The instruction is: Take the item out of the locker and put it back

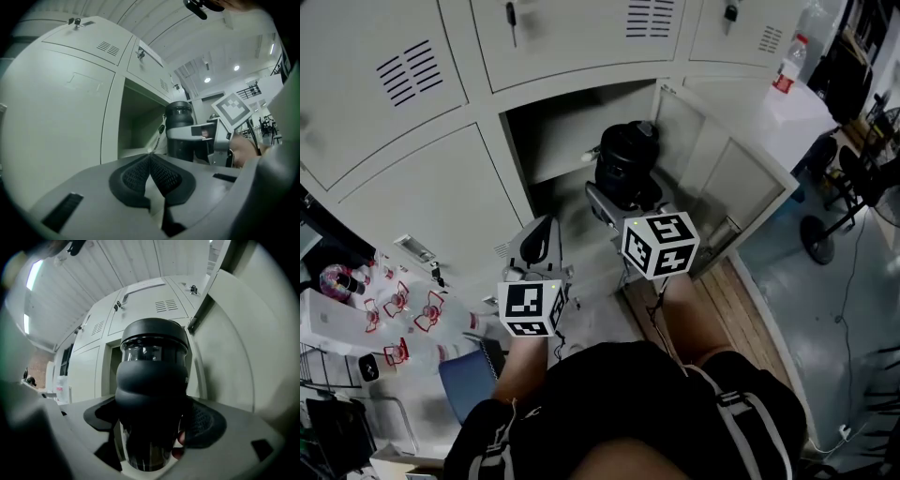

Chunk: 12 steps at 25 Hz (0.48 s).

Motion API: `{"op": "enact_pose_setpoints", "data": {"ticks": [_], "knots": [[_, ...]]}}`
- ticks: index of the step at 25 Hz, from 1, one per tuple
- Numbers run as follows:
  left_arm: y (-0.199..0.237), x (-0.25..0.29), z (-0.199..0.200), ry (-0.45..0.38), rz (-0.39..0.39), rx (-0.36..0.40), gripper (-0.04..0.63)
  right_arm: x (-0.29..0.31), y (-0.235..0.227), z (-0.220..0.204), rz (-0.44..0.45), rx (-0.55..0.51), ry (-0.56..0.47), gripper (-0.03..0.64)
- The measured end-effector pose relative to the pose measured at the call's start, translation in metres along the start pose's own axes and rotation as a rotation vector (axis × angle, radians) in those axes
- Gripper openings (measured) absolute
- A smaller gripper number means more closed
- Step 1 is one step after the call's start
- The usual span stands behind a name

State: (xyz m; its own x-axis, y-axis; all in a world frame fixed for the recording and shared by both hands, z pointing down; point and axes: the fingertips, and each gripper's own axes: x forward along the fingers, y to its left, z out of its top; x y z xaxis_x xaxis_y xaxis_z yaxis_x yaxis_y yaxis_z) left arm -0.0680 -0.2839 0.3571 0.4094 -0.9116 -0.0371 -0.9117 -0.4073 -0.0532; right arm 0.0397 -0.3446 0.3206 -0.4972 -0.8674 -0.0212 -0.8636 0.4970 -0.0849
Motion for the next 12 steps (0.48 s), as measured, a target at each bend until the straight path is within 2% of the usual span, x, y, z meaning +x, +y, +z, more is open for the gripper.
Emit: {"op": "enact_pose_setpoints", "data": {"ticks": [12], "knots": [[0.026,-0.013,0.002,-0.006,0.052,0.000,0.011,0.070,0.011,0.018,0.102,0.265,0.048,0.433]]}}
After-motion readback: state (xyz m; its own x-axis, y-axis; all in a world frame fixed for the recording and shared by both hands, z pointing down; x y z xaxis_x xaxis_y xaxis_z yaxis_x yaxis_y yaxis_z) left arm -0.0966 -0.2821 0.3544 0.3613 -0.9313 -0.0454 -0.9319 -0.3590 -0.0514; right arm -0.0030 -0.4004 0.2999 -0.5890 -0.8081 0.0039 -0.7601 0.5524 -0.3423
